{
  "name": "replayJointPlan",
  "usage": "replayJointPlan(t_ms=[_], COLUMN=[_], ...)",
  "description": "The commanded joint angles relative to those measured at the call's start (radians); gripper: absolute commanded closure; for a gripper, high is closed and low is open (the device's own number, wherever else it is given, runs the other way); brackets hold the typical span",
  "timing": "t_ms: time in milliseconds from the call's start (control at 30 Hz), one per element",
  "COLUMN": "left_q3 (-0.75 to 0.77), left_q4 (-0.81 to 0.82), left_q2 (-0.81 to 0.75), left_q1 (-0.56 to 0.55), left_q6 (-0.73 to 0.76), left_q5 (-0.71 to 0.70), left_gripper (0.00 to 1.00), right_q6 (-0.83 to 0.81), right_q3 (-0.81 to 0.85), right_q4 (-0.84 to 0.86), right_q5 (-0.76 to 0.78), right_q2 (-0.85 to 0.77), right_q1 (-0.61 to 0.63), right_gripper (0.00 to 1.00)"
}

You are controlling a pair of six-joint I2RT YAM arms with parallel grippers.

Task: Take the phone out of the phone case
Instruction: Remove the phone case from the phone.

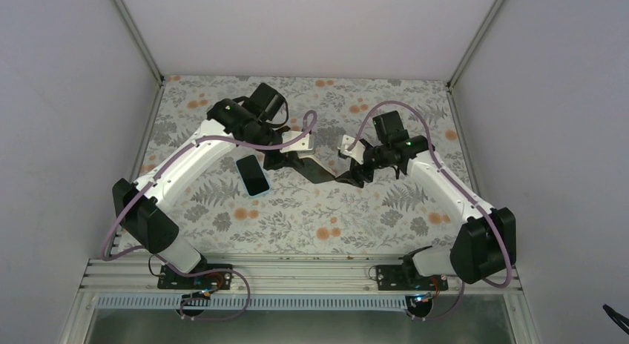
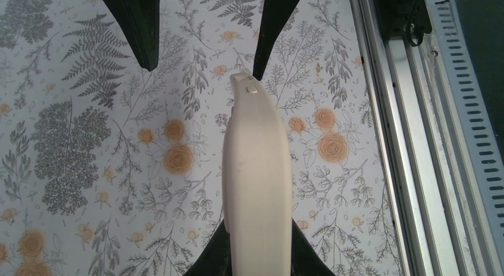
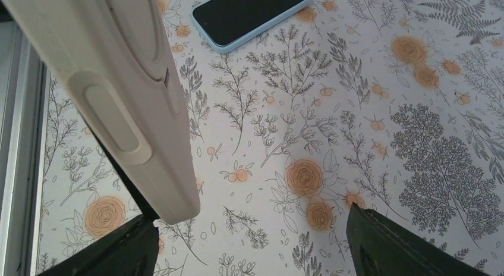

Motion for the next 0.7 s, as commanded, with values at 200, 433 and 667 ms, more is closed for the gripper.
replayJointPlan(t_ms=[200, 433, 667], left_q3=[0.000, 0.001, 0.015], left_q4=[-0.049, -0.037, -0.034], left_q2=[-0.030, -0.025, -0.011], left_q1=[-0.015, -0.010, -0.009], left_q6=[0.041, 0.035, 0.032], left_q5=[0.105, 0.092, 0.098], left_gripper=[0.98, 0.98, 0.98], right_q6=[0.010, -0.027, -0.027], right_q3=[0.046, 0.068, 0.049], right_q4=[0.093, -0.019, -0.026], right_q5=[0.064, 0.060, 0.064], right_q2=[0.016, 0.014, -0.001], right_q1=[-0.011, -0.012, -0.012], right_gripper=[0.18, 0.18, 0.18])
